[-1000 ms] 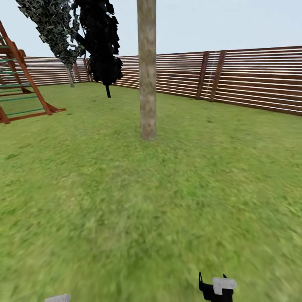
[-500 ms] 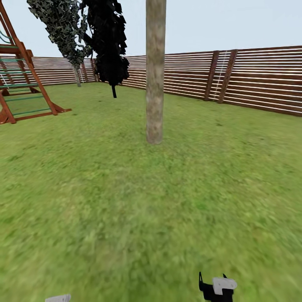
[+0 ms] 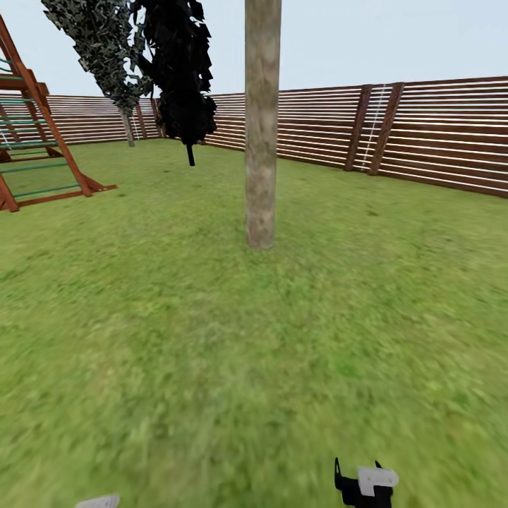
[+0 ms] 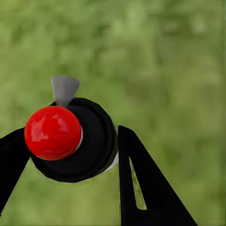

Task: In the garden, pick up the pesticide atomizer on the floor and spray pesticide onto both trees until each tree trunk is fully covered.

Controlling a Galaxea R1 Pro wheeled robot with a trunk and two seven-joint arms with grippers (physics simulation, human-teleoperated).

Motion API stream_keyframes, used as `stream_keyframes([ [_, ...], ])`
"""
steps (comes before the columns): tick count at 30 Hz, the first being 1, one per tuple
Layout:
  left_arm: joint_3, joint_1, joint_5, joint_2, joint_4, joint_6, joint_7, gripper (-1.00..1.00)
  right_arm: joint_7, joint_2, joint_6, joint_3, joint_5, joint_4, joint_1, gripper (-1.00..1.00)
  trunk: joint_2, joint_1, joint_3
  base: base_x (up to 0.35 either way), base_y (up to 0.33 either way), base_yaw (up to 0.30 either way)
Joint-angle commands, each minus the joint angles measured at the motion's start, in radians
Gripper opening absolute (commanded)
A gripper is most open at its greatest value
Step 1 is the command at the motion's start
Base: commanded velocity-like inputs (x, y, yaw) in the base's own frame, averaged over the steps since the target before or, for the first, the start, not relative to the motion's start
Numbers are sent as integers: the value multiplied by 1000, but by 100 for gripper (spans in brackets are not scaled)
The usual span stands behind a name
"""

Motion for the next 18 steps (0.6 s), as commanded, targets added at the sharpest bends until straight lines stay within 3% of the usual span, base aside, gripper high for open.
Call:
stream_keyframes([
  [1,0,0,0,0,0,0,0,-100,0,0,0,0,0,0,0,100,0,0,0,339,0,0],
  [18,0,0,0,0,0,0,0,-100,0,0,0,0,0,0,0,100,0,0,0,339,0,0],
])
